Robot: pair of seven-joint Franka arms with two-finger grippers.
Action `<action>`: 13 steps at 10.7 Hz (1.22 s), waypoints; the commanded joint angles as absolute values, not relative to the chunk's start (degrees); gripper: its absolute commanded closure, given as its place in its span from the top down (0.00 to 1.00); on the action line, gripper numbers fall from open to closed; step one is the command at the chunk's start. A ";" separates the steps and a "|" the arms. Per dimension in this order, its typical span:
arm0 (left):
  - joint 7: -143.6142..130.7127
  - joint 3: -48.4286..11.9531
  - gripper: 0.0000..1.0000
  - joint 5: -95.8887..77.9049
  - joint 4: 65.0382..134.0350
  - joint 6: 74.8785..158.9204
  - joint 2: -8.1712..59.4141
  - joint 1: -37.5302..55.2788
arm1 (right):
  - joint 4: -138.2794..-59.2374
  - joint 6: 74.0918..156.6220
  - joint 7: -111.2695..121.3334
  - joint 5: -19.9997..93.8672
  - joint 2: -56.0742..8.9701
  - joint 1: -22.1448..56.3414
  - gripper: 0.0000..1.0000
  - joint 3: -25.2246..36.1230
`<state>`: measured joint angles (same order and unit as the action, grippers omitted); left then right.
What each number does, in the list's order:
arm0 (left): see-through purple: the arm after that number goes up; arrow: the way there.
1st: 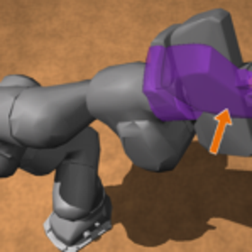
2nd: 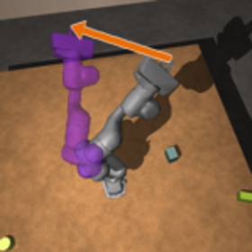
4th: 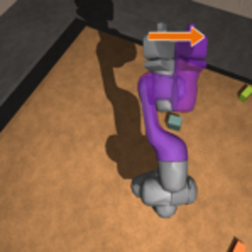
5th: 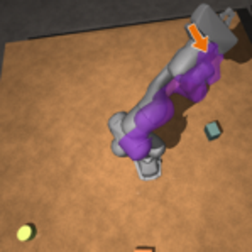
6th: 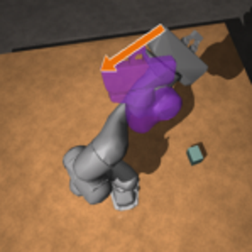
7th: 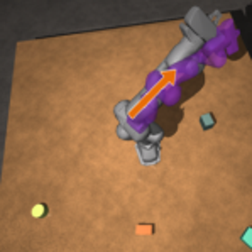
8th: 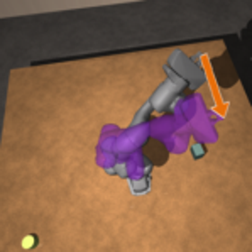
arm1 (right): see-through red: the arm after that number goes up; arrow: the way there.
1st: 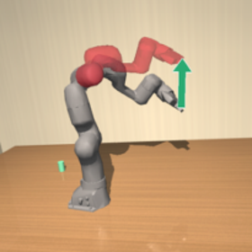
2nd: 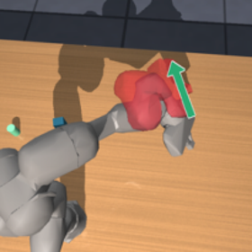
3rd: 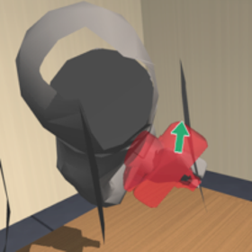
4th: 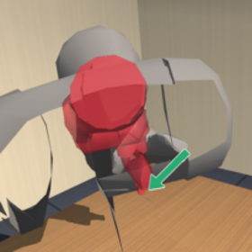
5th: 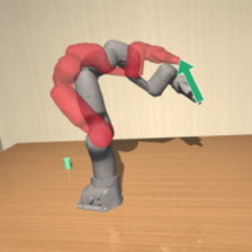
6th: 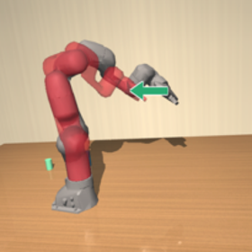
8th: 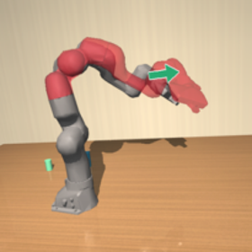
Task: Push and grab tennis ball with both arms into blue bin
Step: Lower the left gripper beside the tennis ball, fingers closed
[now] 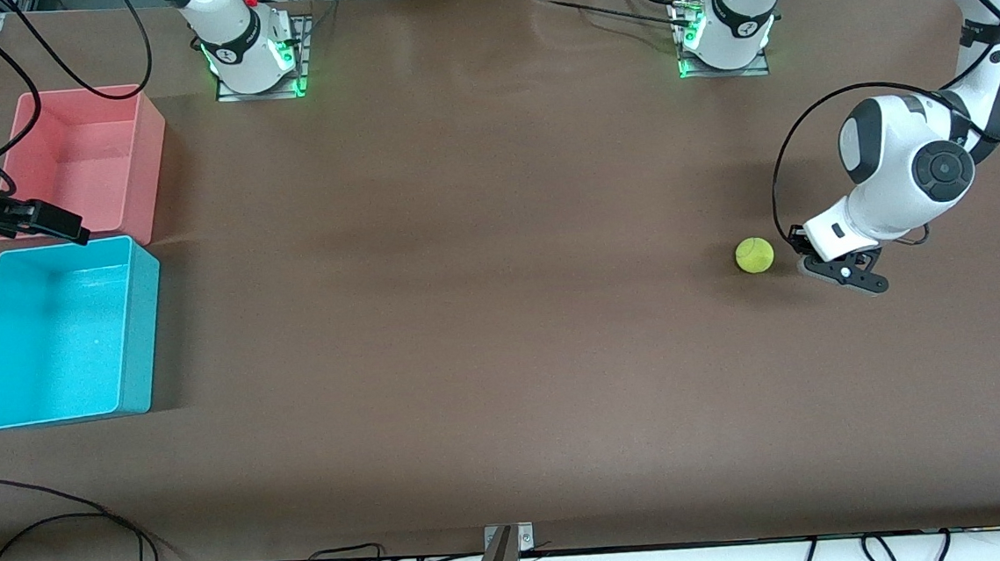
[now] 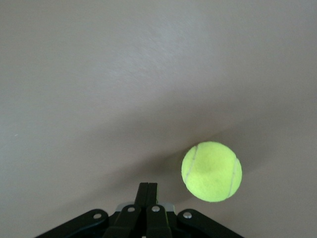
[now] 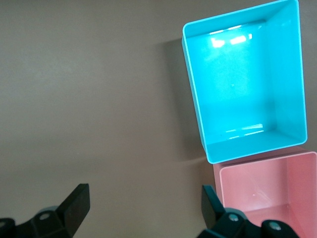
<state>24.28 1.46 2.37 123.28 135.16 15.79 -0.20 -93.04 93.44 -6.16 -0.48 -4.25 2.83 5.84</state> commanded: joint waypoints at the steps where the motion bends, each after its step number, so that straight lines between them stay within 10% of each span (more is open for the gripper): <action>1: 41.42 1.41 0.00 1.32 124.80 135.18 16.08 -1.31 | -91.93 93.34 -5.98 -1.23 -4.83 2.55 1.00 5.62; 13: 88.33 1.32 0.00 -4.13 130.34 146.07 17.84 -2.37 | -91.85 93.69 -5.98 -1.23 -5.10 2.64 1.00 5.62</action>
<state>83.36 1.43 -2.23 129.72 144.32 17.93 -1.93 -93.04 93.85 -6.16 -0.48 -4.79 2.84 5.84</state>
